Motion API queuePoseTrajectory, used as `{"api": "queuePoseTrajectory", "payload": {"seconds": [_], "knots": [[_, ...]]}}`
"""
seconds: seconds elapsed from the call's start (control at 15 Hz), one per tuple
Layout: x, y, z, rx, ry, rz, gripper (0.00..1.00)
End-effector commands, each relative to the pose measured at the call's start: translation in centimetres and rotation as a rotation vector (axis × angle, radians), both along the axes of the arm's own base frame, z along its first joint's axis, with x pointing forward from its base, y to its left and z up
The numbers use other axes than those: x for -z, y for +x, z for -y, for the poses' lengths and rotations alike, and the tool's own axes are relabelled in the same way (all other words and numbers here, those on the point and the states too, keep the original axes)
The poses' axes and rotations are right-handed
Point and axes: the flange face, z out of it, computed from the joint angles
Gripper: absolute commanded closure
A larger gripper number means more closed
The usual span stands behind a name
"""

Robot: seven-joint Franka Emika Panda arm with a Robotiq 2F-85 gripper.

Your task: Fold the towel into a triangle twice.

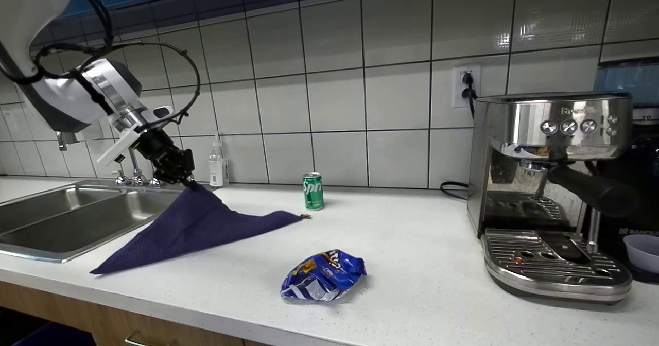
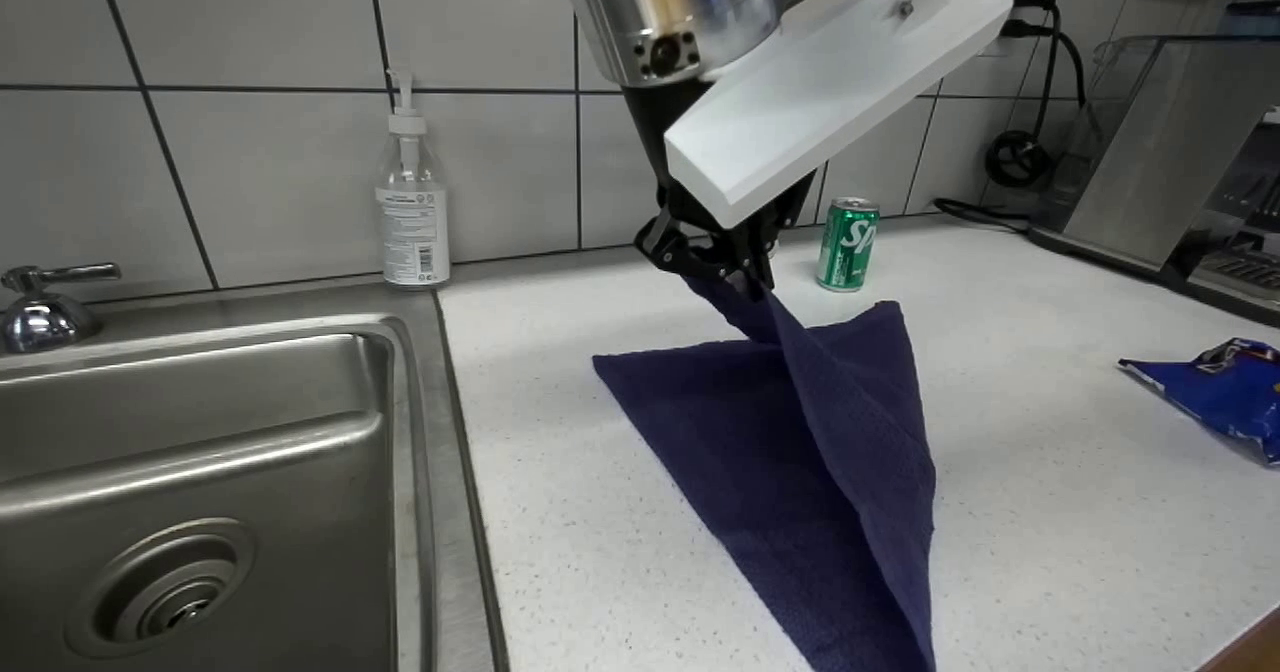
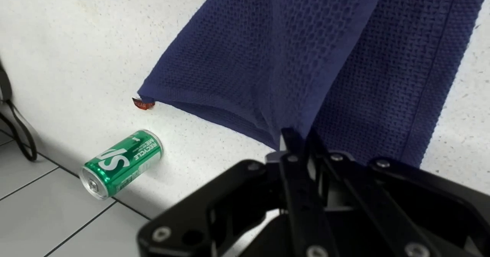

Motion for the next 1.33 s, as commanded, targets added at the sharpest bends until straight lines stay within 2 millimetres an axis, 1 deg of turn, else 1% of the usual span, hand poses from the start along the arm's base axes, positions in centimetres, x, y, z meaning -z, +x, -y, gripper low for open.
{"api": "queuePoseTrajectory", "payload": {"seconds": [0.0, 0.27, 0.4, 0.47, 0.53, 0.6, 0.93, 1.27], "knots": [[-0.1, 0.6, -0.7, 0.021, -0.044, 0.012, 0.59], [0.1, 0.6, -0.6, 0.027, -0.046, 0.006, 0.29], [0.0, 0.6, -0.3, 0.031, -0.044, 0.006, 0.16], [-0.1, 0.6, -0.1, 0.034, -0.041, 0.004, 0.07], [-0.2, 0.6, 0.1, 0.035, -0.038, 0.001, 0.02], [-0.3, 0.5, 0.4, 0.036, -0.033, -0.004, 0.0], [-0.5, -0.1, 1.5, 0.052, 0.011, -0.036, 0.0], [-1.0, -0.7, 3.3, 0.078, 0.079, -0.089, 0.0]]}}
